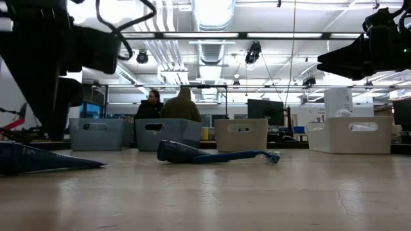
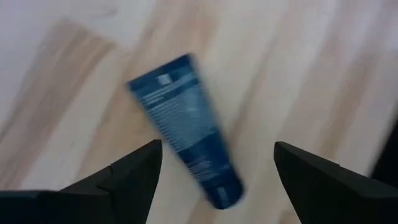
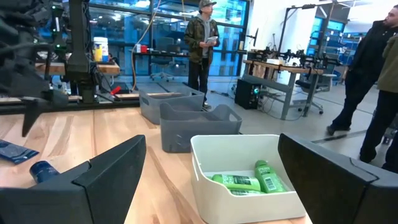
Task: Pick & Place Travel size toiletries
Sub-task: Put the blue shave cream into the left black bin
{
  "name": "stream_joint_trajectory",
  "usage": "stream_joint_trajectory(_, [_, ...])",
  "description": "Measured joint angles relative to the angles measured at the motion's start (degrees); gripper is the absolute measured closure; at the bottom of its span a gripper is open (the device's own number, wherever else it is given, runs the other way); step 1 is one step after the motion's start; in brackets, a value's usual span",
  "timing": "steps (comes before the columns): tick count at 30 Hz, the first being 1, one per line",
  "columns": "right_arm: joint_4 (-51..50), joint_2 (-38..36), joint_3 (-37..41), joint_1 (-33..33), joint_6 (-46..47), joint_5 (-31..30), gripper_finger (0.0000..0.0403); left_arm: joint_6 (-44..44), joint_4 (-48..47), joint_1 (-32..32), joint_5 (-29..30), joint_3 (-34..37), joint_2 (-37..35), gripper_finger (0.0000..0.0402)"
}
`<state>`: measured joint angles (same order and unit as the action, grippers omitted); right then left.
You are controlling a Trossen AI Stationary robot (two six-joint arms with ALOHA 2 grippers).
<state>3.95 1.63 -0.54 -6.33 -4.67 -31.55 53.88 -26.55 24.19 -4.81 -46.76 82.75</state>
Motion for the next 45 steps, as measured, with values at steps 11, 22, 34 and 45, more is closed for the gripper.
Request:
stream_joint_trajectory(11, [0.0, 0.0, 0.0, 0.0, 0.1, 0.0, 0.0039, -0.9, -0.8, 1.8, 0.4, -1.4, 5.1, 0.0092])
stream_joint_trajectory(22, [0.0, 0.0, 0.0, 0.0, 0.1, 0.0, 0.0039, -0.9, -4.9, 2.2, 1.7, -1.8, 11.0, 0.0092])
stream_joint_trajectory(34, [0.0, 0.0, 0.0, 0.0, 0.0, 0.0, 0.0039, 7.2, -11.5, 2.1, 3.4, -2.8, 10.9, 0.0139])
stream_joint_trajectory(45, [0.0, 0.0, 0.0, 0.0, 0.1, 0.0, 0.0039, 4.8, -19.9, 1.2, 8.3, -5.0, 11.0, 0.0202])
